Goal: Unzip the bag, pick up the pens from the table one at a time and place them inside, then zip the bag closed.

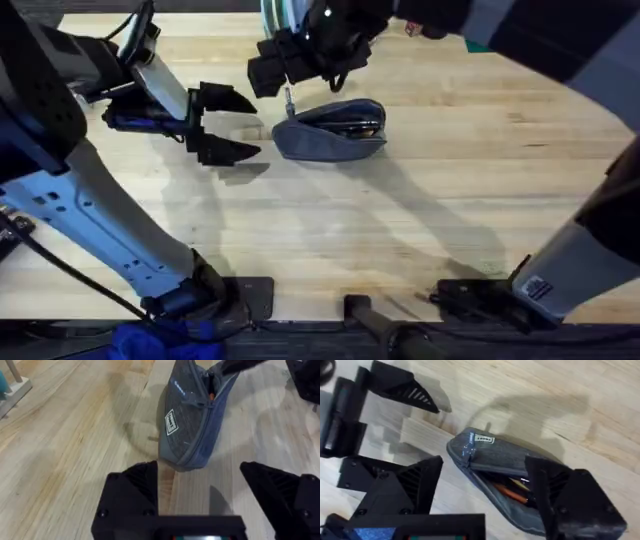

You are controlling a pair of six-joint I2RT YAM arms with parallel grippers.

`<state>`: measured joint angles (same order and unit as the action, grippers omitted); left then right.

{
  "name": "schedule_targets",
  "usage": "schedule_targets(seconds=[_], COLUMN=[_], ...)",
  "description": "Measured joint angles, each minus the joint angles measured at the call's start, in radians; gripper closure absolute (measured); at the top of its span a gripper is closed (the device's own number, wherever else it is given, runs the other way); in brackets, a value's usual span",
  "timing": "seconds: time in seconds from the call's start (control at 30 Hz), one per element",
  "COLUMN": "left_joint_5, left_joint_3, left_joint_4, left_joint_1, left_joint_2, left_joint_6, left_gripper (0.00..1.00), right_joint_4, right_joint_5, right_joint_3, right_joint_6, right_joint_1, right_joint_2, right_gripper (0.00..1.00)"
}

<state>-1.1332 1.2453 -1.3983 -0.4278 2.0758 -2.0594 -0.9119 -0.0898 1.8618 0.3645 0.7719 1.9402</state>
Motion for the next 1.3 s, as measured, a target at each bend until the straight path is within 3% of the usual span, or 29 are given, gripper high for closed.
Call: schedule_targets(seconds=[0.43,1.3], left_joint_5=[0.000,0.000], left_joint_3=[0.000,0.000], left_joint_4=[0.000,0.000], left_joint_1=[0.000,0.000], left_joint_2=[0.000,0.000], left_joint_6=[0.000,0.000], left_gripper=[0.006,0.006], right_joint_4=[-0.001,0.051], right_joint_5=[0.065,0.085], right_joint_3=[0.000,0.000], right_joint_6=[-0.110,-0.109], right_joint_1=[0.000,0.000], right_joint_2=[0.024,0.094], right_gripper=[0.006,0.006])
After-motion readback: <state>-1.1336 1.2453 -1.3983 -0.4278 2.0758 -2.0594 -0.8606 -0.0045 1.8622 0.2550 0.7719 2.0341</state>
